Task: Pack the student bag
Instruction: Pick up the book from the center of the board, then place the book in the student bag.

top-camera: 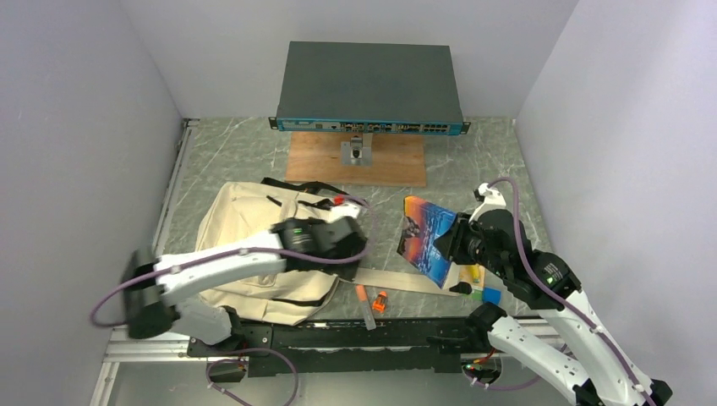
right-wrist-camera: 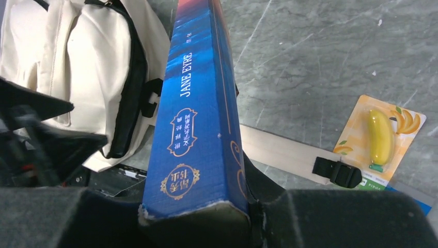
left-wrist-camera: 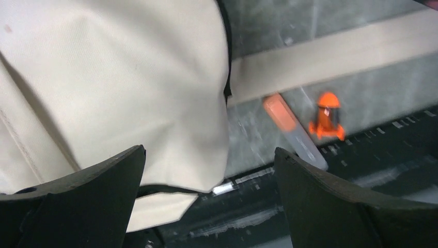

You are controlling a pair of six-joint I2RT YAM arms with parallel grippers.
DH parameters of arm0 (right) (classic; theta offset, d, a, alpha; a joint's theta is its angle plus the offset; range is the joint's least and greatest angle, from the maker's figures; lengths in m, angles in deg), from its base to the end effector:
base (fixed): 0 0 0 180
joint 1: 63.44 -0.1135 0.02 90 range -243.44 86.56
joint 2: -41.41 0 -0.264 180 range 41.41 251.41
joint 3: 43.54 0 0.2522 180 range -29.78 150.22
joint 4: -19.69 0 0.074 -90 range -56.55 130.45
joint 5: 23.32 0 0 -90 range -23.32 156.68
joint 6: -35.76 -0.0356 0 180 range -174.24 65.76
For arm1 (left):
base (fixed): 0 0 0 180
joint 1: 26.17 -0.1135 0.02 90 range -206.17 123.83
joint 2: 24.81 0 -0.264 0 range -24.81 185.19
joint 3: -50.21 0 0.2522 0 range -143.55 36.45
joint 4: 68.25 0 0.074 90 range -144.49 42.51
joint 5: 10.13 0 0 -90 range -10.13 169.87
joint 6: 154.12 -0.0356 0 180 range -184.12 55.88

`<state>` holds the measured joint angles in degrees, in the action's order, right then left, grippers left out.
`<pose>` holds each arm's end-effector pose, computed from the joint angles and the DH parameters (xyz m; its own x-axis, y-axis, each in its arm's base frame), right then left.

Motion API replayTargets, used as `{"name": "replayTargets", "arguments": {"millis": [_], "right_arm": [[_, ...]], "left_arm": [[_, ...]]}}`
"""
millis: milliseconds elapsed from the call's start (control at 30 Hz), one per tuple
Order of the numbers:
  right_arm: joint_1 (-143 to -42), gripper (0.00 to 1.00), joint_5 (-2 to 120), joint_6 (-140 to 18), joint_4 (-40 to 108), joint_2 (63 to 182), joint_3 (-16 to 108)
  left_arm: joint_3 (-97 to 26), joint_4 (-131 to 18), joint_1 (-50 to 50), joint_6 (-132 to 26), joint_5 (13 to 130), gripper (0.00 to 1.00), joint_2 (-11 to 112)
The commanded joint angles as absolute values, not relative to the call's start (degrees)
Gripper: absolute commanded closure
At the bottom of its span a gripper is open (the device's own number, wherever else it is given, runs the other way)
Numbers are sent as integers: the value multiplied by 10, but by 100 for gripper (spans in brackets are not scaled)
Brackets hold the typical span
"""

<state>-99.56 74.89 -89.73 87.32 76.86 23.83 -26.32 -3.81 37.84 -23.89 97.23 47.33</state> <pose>0.0900 0.0594 0.3362 -0.6682 0.2237 -0.7095 -0.1251 0.9064 0.4035 0.1166 -0.2150 0.2905 -0.8018 0.2380 -0.5481 0.3599 0.9246 -0.1251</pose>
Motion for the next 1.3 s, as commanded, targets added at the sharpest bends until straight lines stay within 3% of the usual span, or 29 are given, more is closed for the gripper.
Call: {"name": "replayTargets", "arguments": {"millis": [0,133,367,467,533,567,600,900,1133,1267], "right_arm": [[-999,100,770,-903,794,754,278],[-999,100,754,-910,779,749,267],[-999,100,723,-923,763,750,240],[-999,100,705,-924,754,757,233],[-999,100,686,-931,745,765,229],[-999,100,664,-937,734,768,223],[-999,100,642,-945,721,772,217],[-985,100,375,-1104,461,846,125],[-994,100,289,-1254,184,969,64],[-1026,100,316,-1310,102,1037,68]], "left_arm": [[-400,90,443,-168,1188,0,634],[-477,179,461,-153,1239,1,746],[-469,225,460,-129,1267,25,782],[-462,250,452,-123,1283,46,778],[-457,254,443,-135,1286,85,763],[-457,256,438,-139,1287,96,751],[-456,252,433,-150,1283,100,735],[-412,72,358,-343,1120,100,503],[-420,53,318,-409,1076,100,422],[-429,42,315,-435,1048,100,406]]}}
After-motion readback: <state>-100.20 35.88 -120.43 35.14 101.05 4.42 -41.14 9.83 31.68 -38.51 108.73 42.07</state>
